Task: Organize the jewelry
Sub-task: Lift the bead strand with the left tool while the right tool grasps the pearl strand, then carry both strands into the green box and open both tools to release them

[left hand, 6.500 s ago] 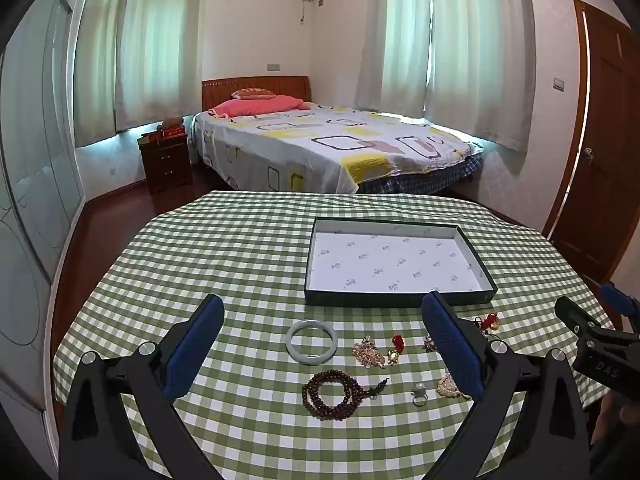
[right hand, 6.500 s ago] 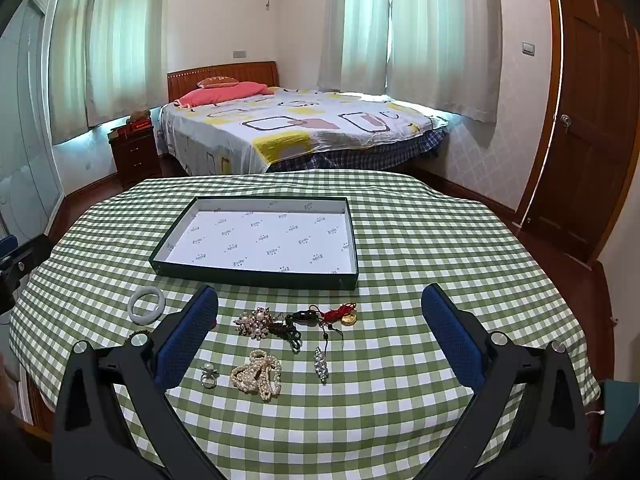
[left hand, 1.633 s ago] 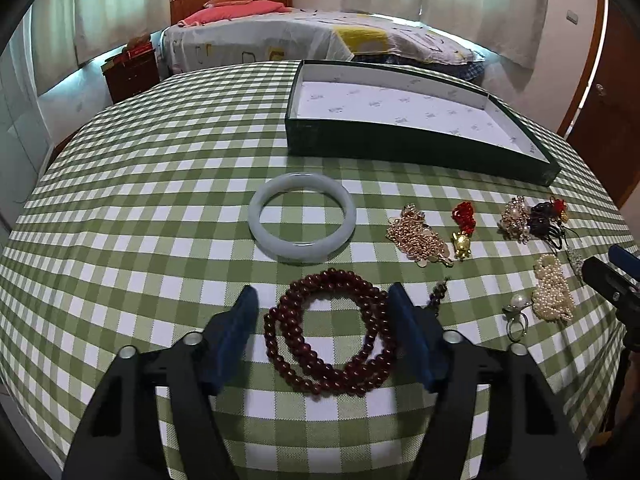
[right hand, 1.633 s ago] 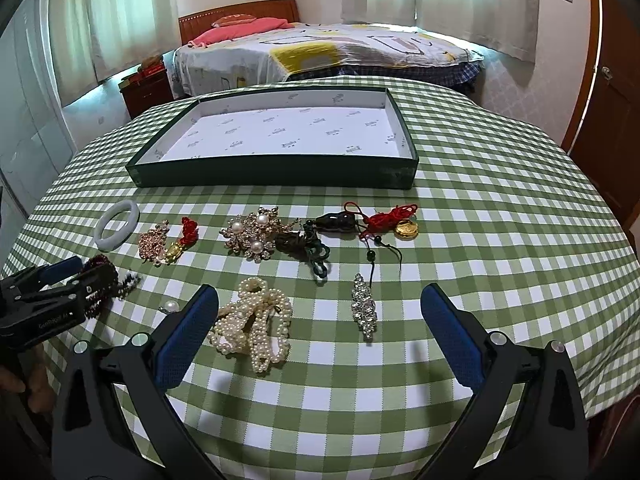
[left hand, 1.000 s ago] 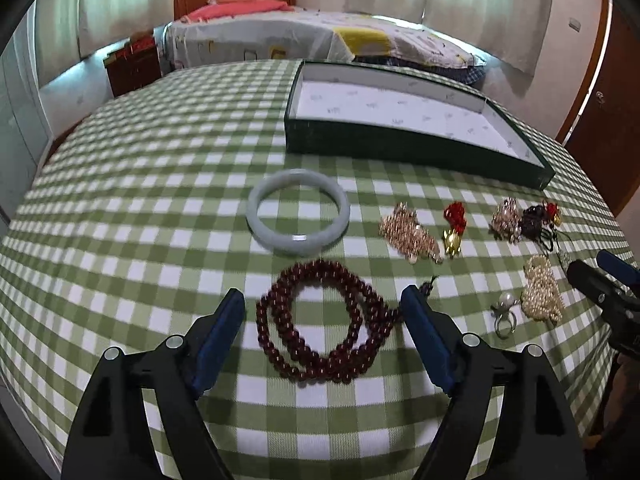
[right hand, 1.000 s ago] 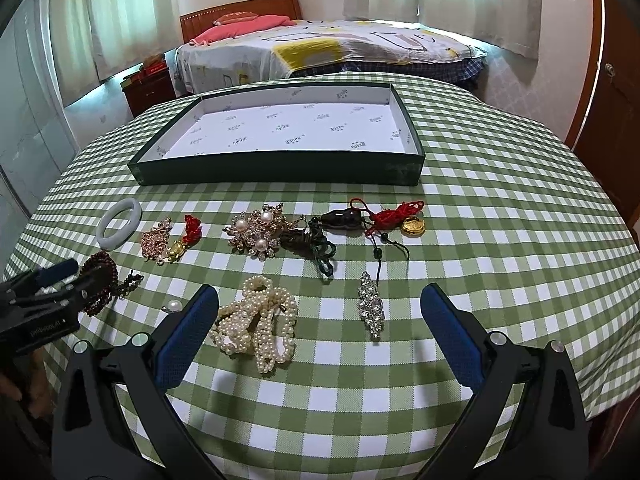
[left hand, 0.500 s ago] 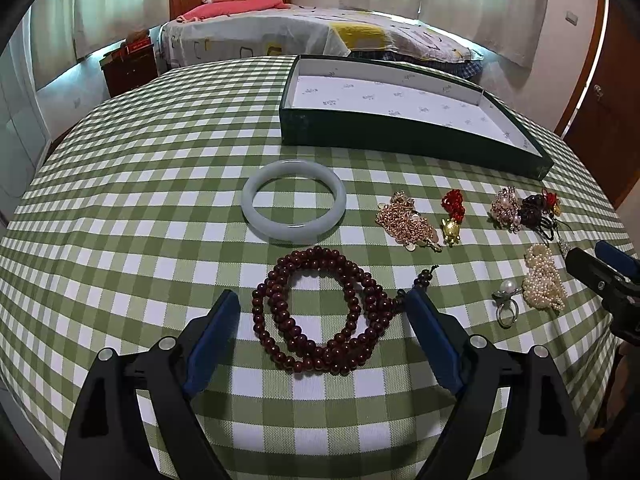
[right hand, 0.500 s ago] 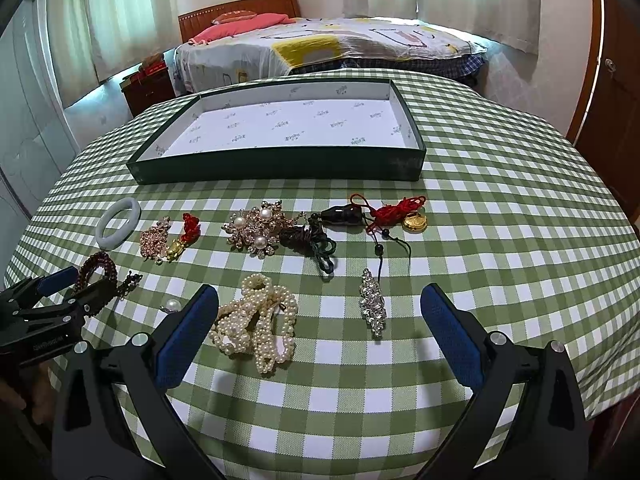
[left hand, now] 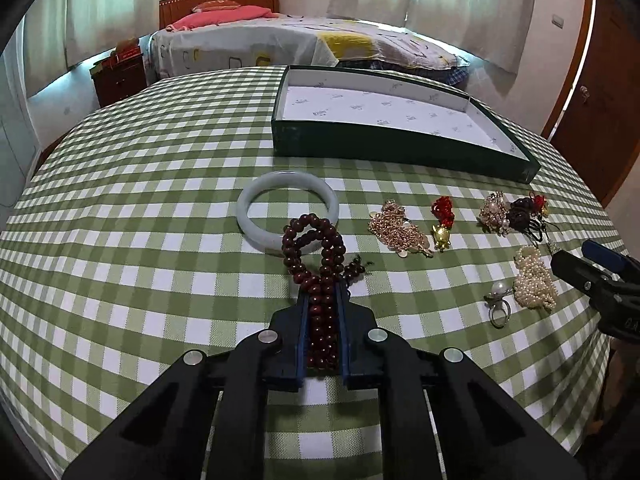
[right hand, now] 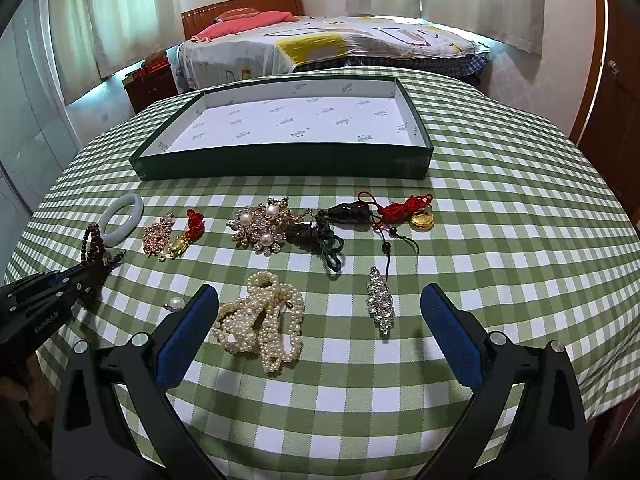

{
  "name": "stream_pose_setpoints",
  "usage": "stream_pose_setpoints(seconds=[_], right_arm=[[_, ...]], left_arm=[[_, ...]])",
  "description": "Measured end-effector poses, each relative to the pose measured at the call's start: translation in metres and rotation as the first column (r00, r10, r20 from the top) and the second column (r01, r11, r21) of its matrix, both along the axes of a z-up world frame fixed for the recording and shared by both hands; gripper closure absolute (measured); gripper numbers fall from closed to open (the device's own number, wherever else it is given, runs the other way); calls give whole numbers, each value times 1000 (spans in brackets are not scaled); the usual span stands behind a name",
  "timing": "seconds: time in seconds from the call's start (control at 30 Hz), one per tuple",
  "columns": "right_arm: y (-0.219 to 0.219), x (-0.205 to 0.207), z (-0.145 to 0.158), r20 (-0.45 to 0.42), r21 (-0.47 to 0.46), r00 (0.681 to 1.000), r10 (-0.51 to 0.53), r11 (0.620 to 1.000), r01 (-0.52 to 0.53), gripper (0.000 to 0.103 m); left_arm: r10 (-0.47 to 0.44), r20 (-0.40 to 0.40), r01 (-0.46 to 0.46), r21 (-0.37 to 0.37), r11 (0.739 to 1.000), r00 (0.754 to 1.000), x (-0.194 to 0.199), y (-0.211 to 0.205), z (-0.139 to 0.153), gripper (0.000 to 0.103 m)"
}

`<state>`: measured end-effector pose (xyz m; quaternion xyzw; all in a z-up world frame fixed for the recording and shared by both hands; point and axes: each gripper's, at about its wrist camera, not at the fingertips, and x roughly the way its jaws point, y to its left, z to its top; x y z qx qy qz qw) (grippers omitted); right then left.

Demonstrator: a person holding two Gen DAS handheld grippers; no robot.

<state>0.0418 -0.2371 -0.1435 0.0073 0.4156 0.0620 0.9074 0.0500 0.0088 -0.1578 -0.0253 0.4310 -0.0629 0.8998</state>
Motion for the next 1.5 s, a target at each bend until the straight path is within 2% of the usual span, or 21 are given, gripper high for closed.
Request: stream_pose_setpoints(seconds=[0.2, 0.27, 0.33, 0.5, 0.7, 0.73, 0.87, 0.9, 0.93, 0.97, 1.23, 1.5], right_arm=[[6, 1, -1, -1, 3, 1000, 18, 1000, -18, 5], [9, 2, -2, -7, 8, 999, 33, 999, -33, 16], [12, 3, -5, -24, 17, 999, 47, 999, -47, 21], [20, 5, -12, -46, 8, 996, 70, 998, -70, 26], [27, 5, -21, -62, -37, 995, 79, 996, -81, 28], [28, 4, -21, -57, -41, 995, 84, 995, -86, 31], [34, -1, -20, -39, -52, 992, 122, 991, -124, 62], [35, -2, -20, -37, -47, 991, 128, 990, -130, 67], [34, -3, -19, -35, -39, 990, 138, 990, -139, 77], [34, -3, -19, -35, -34, 989, 143, 989, -144, 81], [27, -6, -12, -16, -4, 991, 135, 991, -135, 85], [17, -6, 14, 51, 26, 992, 118, 992, -120, 86]], left_arm=[[-15, 19, 15, -14, 1000, 1000, -2, -2, 5, 91], [-14, 24, 14, -9, 1000, 1000, -2, -2, 6, 91], [-12, 24, 12, -7, 1000, 1000, -2, -3, 6, 92], [-7, 25, 7, -1, 1000, 1000, -2, -2, 5, 91], [-4, 26, 4, 4, 1000, 1000, -3, 0, 5, 91], [-3, 26, 3, 4, 1000, 1000, -3, 0, 5, 91], [-3, 30, 2, 5, 1000, 1000, -3, -1, 7, 91], [-3, 32, 3, 5, 1000, 999, -3, 0, 8, 91], [-3, 34, 3, 5, 1000, 999, -4, 0, 8, 91], [-4, 36, 4, 5, 1000, 999, -4, -1, 9, 91], [-6, 61, 6, 0, 1000, 998, -6, -1, 18, 91], [-12, 87, 15, -31, 999, 996, -1, -4, 36, 91]])
